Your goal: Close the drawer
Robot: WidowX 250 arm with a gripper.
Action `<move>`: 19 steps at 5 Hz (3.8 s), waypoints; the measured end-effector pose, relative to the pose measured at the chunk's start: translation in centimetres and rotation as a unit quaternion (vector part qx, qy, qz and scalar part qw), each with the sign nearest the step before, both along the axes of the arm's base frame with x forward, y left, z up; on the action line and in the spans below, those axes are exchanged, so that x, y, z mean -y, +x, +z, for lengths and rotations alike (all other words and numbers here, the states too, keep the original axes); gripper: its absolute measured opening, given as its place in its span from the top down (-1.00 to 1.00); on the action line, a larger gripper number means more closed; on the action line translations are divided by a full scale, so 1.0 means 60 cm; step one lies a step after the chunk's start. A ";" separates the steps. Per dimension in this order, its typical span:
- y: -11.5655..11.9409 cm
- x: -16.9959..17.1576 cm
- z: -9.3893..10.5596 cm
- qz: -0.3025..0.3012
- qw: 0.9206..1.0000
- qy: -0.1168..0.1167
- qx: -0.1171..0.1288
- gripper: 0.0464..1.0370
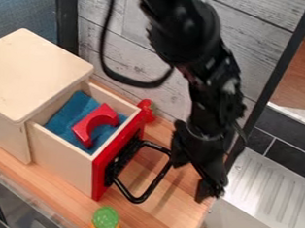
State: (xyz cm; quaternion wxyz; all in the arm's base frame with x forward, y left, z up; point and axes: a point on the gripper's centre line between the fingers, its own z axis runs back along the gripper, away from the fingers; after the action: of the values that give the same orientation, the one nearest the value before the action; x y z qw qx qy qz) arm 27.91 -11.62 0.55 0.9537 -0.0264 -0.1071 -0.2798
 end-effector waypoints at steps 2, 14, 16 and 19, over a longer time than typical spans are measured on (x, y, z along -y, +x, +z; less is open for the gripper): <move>0.030 0.002 -0.009 -0.244 0.965 0.038 0.085 -0.93; -0.017 -0.239 -0.050 -0.320 0.944 0.082 -0.013 -0.93; -0.043 -0.253 -0.035 -0.275 0.955 0.085 -0.075 -0.93; -0.078 -0.325 -0.037 -0.191 0.953 0.144 -0.186 -0.93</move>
State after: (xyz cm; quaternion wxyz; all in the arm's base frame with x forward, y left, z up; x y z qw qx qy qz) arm 23.25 7.91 -1.64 0.8791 0.0393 0.1205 -0.4594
